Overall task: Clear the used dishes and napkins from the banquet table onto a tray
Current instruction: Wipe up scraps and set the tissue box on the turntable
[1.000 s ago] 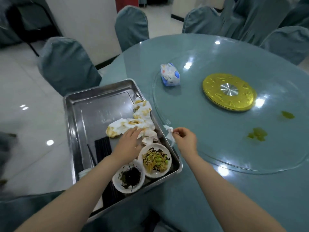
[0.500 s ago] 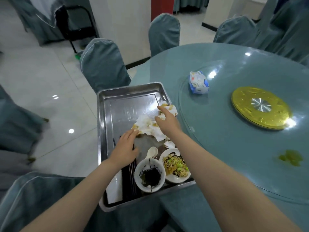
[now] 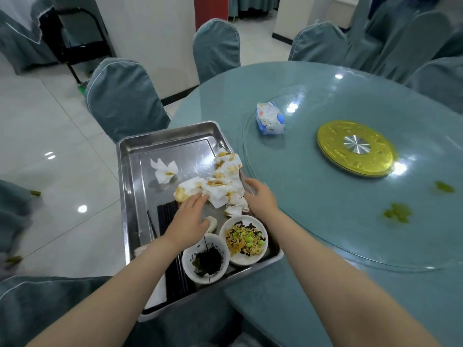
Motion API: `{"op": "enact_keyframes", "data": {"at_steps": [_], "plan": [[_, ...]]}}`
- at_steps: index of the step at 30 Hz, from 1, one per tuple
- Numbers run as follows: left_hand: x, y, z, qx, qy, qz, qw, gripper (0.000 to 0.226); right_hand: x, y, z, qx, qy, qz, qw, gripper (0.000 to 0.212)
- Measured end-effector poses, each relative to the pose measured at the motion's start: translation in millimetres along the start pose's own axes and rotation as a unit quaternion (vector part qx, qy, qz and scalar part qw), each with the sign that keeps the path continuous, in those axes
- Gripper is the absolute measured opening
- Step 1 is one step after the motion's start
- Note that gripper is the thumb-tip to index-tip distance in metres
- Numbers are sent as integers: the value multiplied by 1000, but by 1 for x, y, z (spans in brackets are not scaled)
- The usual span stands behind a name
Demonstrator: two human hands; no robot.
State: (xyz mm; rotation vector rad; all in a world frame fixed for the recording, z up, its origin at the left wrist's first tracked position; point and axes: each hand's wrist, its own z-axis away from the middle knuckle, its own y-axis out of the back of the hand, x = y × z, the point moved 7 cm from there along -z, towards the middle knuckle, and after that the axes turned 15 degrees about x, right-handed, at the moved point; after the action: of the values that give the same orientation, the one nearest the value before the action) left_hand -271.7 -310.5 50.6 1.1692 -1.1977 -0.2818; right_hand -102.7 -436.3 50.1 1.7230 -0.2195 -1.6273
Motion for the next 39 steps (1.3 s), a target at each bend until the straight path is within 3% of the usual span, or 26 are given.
{"op": "enact_keyframes", "data": {"at_steps": [8,13,23,35,39], "plan": [[48,-43,-7,-53,-47,-4,998,64,118,64,31,5,-66,202,977,54],[82,-67,-7,-72,-102,-9,992,63,146,81,48,-16,-32,293,955,59],[135,-117,-6,-110,-172,-13,979,65,174,119,67,7,-53,272,961,52],[195,-162,-11,-120,-195,7,973,67,233,209,84,83,-166,268,946,50],[208,-174,-10,-117,-186,5,976,67,241,217,80,65,-108,267,955,52]]}}
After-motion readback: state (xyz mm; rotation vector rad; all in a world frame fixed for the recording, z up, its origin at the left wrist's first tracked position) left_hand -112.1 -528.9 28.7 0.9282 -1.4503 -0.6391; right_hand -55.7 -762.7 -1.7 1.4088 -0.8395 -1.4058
